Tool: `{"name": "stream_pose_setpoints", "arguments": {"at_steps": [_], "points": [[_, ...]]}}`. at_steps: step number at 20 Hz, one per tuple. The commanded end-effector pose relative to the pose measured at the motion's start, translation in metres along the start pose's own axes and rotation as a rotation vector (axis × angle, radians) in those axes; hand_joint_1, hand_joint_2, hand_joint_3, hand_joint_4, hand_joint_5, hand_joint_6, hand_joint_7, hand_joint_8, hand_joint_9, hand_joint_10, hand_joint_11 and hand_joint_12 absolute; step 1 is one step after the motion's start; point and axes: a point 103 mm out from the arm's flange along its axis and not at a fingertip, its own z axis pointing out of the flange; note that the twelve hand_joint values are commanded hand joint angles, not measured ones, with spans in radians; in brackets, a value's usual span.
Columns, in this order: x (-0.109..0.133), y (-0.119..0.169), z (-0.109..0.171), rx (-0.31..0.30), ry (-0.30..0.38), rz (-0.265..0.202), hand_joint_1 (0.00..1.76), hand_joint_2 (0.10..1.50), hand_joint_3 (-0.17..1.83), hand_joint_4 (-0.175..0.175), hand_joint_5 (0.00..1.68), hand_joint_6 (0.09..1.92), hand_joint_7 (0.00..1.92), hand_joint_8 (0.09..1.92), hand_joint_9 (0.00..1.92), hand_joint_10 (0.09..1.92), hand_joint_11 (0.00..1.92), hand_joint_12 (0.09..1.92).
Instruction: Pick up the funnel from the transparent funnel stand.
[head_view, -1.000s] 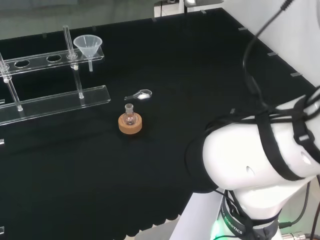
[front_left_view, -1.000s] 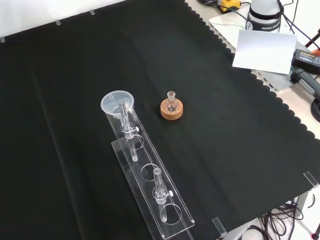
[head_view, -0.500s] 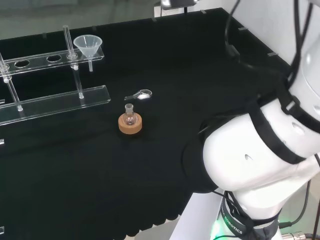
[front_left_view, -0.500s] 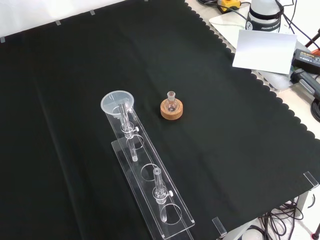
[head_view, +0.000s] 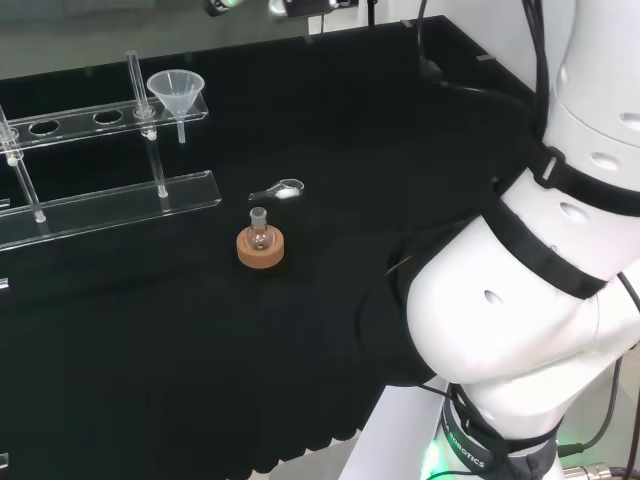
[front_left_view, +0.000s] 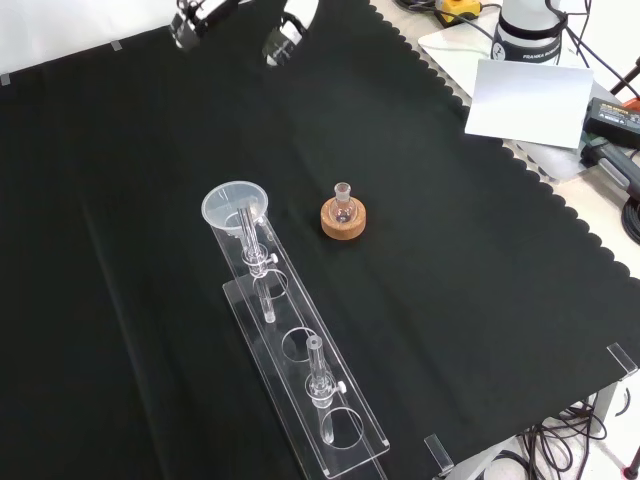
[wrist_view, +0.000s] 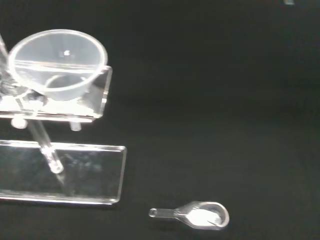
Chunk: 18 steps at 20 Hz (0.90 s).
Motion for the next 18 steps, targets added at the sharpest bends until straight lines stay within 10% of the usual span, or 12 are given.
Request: {"name": "stream_pose_setpoints", "arguments": {"at_steps": [1,18], "points": [[0.033,0.033,0.023,0.075,-0.026,-0.050,0.39,0.97,0.22,0.020,0.24,0.09,0.06,0.52,0.21,0.70,0.13,1.39],[0.060,0.069,0.059,0.214,-0.111,-0.058,0.53,0.83,0.17,0.021,0.10,0.09,0.00,0.48,0.11,0.73,0.09,1.43]]}}
